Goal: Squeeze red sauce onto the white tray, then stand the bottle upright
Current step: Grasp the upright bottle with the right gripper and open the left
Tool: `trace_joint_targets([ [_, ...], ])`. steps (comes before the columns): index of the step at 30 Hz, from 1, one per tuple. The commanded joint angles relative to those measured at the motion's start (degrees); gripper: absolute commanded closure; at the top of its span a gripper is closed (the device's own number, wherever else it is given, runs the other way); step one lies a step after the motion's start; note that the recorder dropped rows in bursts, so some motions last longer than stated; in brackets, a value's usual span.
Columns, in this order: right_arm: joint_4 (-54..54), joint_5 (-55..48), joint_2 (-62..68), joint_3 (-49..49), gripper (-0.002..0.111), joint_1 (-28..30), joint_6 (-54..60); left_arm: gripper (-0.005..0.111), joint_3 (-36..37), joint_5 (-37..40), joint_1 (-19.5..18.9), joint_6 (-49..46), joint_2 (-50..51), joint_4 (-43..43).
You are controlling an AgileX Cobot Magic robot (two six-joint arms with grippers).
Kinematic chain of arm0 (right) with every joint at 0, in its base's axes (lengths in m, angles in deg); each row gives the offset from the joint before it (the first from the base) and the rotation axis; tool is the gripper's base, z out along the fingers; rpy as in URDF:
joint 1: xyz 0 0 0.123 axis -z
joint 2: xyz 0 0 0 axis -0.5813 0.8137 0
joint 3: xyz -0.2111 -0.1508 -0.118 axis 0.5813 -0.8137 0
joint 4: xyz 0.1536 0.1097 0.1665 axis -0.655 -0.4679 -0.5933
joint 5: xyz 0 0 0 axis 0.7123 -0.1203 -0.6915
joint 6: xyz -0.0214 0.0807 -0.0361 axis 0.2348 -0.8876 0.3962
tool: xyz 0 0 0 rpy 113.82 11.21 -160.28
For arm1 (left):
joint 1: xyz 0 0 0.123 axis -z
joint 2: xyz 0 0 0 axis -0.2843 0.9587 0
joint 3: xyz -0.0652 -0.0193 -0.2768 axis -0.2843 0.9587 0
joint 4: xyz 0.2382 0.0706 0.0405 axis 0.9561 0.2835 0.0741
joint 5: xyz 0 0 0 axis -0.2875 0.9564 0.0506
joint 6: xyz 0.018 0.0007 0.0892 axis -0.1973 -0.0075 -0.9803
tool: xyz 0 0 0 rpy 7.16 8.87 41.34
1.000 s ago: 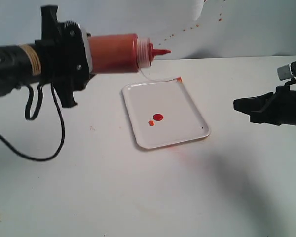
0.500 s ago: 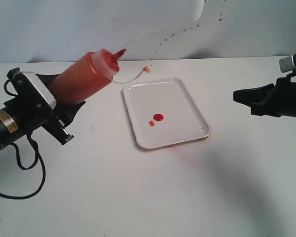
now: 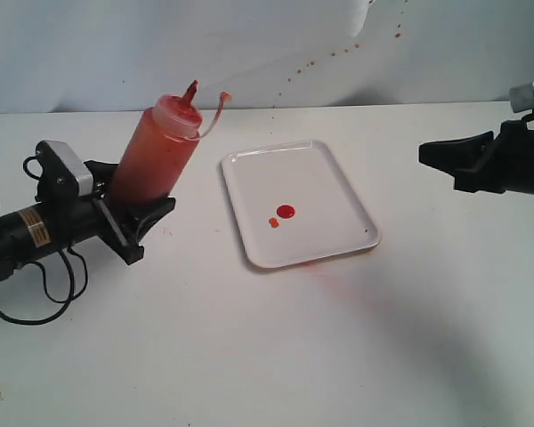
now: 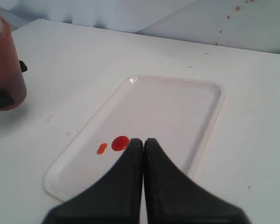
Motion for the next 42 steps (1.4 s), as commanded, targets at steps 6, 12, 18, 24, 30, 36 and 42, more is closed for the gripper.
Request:
trace_joint_targets([
  [6,-0.06,-1.65,-0.54,0.36,0.108,-5.47,0.63,0.107,-5.28,-3.63,1.89,11.96,-0.38,12.85],
  [12,-0.06,1.26,-0.54,1.85,0.108,-12.09,0.63,0.107,-8.22,-3.63,7.87,16.29,-0.38,14.95],
  [18,-0.06,1.90,-0.54,2.07,0.048,-15.69,0.63,0.107,-10.67,-3.63,13.91,21.08,-0.38,13.67],
  [24,-0.06,-0.15,-0.54,2.07,0.004,-17.40,0.63,0.107,-11.16,-3.63,16.94,23.56,-0.38,10.59],
  [30,-0.06,-1.14,-0.54,3.01,0.011,-22.51,0.63,0.107,-11.16,-3.63,19.15,25.74,-0.38,10.16],
  [36,-0.06,-2.69,-0.54,3.66,0.018,-22.98,0.63,0.107,-11.16,-3.63,24.22,25.64,-0.38,9.33],
  [42,-0.06,-3.26,-1.88,3.66,0.051,-22.98,0.63,0.107,-11.16,-3.63,24.23,25.74,-0.38,9.80],
])
